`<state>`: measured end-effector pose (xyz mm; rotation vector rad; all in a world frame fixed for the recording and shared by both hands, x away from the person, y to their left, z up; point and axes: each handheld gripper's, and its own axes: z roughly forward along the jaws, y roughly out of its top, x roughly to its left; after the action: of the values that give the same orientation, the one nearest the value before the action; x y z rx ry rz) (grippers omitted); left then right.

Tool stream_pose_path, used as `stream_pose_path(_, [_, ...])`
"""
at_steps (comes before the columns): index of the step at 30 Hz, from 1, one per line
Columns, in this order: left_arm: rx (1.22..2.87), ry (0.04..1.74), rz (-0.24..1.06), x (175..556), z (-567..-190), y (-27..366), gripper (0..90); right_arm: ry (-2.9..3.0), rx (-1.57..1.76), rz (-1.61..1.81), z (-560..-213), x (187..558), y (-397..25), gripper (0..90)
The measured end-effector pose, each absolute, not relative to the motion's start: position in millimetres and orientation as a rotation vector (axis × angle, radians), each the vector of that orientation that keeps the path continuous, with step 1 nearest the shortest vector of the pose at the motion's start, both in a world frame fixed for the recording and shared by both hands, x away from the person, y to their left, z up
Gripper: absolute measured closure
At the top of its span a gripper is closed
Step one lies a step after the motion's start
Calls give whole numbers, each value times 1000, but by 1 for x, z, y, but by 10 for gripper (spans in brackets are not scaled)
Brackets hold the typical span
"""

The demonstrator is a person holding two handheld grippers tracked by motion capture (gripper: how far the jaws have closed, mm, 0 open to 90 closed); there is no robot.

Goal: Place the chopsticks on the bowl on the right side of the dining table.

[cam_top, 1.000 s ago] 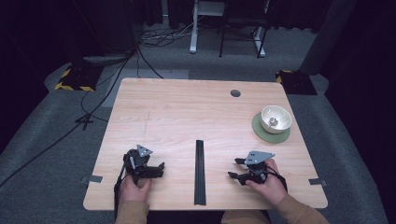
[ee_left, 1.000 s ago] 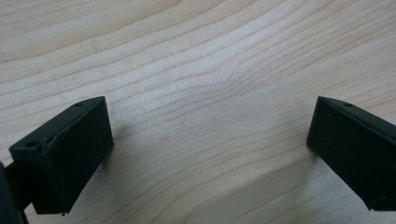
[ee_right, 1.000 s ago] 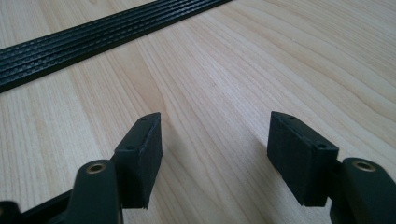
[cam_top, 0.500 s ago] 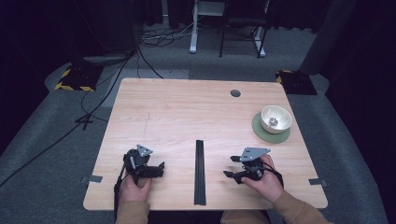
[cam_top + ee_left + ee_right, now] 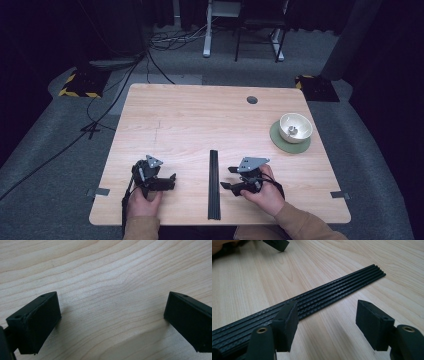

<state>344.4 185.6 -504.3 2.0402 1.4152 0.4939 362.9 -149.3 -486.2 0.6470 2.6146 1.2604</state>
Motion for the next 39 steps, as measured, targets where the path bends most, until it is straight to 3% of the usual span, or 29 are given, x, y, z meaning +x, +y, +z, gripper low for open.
stream_pose_path(19, [2040,1420,493,344,-504,185,9,2612,646,1226,-501,360,-131,311])
stream_pose_path(39, [2039,1422,490,344,-504,185,9,2602,689,1177,-503,366,-148,306])
